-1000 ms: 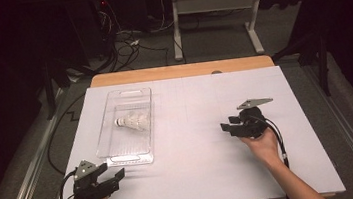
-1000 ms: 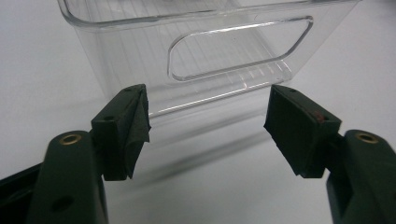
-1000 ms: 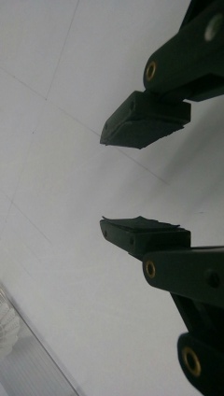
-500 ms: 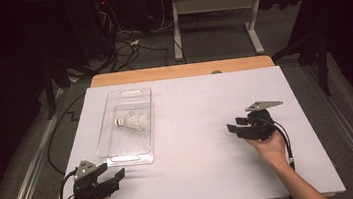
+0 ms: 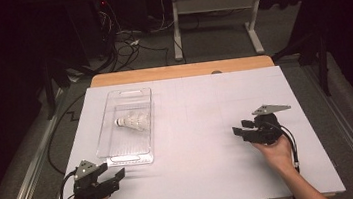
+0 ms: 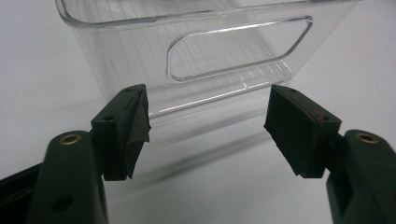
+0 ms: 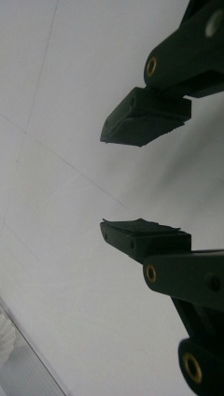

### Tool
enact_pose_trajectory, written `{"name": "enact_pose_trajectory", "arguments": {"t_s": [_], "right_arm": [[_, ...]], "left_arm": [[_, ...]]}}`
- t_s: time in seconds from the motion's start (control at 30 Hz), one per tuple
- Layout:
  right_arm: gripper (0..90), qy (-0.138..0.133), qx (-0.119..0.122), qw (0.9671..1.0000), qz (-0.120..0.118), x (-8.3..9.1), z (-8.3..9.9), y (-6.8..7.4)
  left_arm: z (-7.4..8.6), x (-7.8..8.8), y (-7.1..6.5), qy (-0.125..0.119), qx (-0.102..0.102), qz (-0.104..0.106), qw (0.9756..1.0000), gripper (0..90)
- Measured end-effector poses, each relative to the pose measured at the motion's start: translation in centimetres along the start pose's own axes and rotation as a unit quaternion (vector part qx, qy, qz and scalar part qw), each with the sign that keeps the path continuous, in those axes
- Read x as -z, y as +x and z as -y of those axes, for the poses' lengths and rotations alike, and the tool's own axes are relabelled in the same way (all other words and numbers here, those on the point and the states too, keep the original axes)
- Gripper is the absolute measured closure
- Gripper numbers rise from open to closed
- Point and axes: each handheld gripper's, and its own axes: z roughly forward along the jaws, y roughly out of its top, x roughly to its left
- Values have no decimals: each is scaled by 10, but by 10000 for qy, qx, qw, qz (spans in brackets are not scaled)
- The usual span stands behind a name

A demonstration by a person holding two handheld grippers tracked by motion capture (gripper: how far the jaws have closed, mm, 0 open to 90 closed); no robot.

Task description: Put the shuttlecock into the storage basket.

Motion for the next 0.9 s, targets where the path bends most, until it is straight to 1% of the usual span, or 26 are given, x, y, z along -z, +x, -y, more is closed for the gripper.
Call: {"name": "enact_pose_trajectory", "arguments": {"t_s": [0.13,0.3,0.5,0.9], "right_arm": [[508,-26,-29,10000,23,3,4,-1],[502,-51,-8,10000,44,5,7,0],[494,-14,4,10000,77,6,12,-1],[482,-176,-1,9997,169,17,23,-2]], "left_arm": [[0,0,0,-17,5,-3,10000,314],[0,0,0,-23,7,-5,10000,314],[0,1,0,-30,6,1,10000,314],[0,1,0,-34,10,-3,10000,313]]}}
